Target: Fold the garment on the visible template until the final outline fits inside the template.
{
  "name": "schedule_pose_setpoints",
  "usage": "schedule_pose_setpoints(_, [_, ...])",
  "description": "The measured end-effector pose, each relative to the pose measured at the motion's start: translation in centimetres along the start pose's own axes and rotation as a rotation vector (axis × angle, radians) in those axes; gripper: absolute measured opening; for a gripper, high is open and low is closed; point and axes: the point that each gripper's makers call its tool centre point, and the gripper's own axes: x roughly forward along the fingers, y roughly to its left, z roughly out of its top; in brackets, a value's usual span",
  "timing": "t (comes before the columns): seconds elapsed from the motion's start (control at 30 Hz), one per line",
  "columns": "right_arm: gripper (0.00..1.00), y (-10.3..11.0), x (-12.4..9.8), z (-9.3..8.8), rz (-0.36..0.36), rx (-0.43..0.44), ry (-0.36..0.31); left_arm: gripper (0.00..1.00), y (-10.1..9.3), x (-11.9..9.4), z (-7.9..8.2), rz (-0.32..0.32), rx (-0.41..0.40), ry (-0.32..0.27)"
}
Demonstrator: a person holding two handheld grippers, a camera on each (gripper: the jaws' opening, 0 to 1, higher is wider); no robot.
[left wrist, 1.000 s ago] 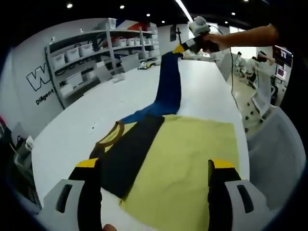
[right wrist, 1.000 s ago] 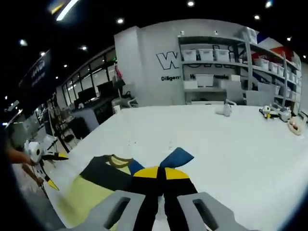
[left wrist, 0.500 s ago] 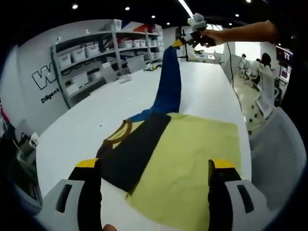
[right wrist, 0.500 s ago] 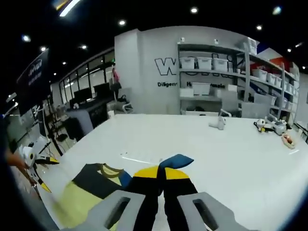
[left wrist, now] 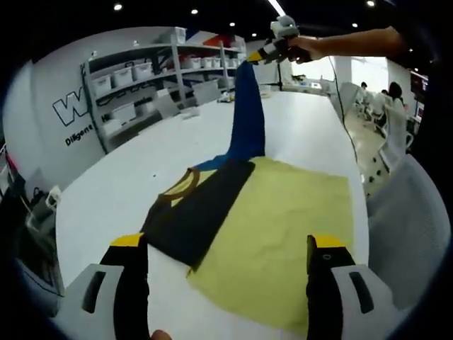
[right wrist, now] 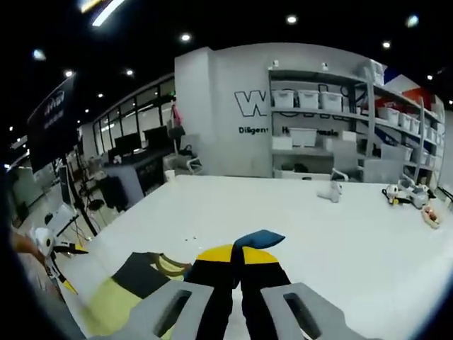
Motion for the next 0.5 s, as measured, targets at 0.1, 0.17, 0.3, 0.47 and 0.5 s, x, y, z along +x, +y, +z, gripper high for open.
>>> schedule_pose_setpoints(0.1, [0.00, 1.3, 0.7, 0.7, 0.020, -0.007, -0.003, 0.89, 0.4, -0.4, -0.4, 0.010, -0.012, -0.003])
schedule_pose_setpoints(0.17, [0.00, 2.5, 1.2, 1.1, 0.039, -0.009, -0.005, 0.89, 0.6, -0.6, -0.6, 0.014, -0.016, -0.007])
schedule_pose_setpoints(0.3, [0.00, 5.0, 2.2, 1.4, 0.077, -0.032, 0.001, 0.90, 0.8, -1.1, -0.9, 0.023, -0.033, -0.015])
schedule_pose_setpoints(0.47, [0.00, 7.9, 3.3, 1.7, 0.119, -0.051, 0.007, 0.90, 0.9, -1.8, -1.7, 0.029, -0.035, -0.016])
schedule_pose_setpoints(0.5, [0.00, 8.4, 3.5, 1.7, 0.126, -0.053, 0.008, 0.90, 0.9, -2.0, -1.8, 0.030, -0.036, -0.016])
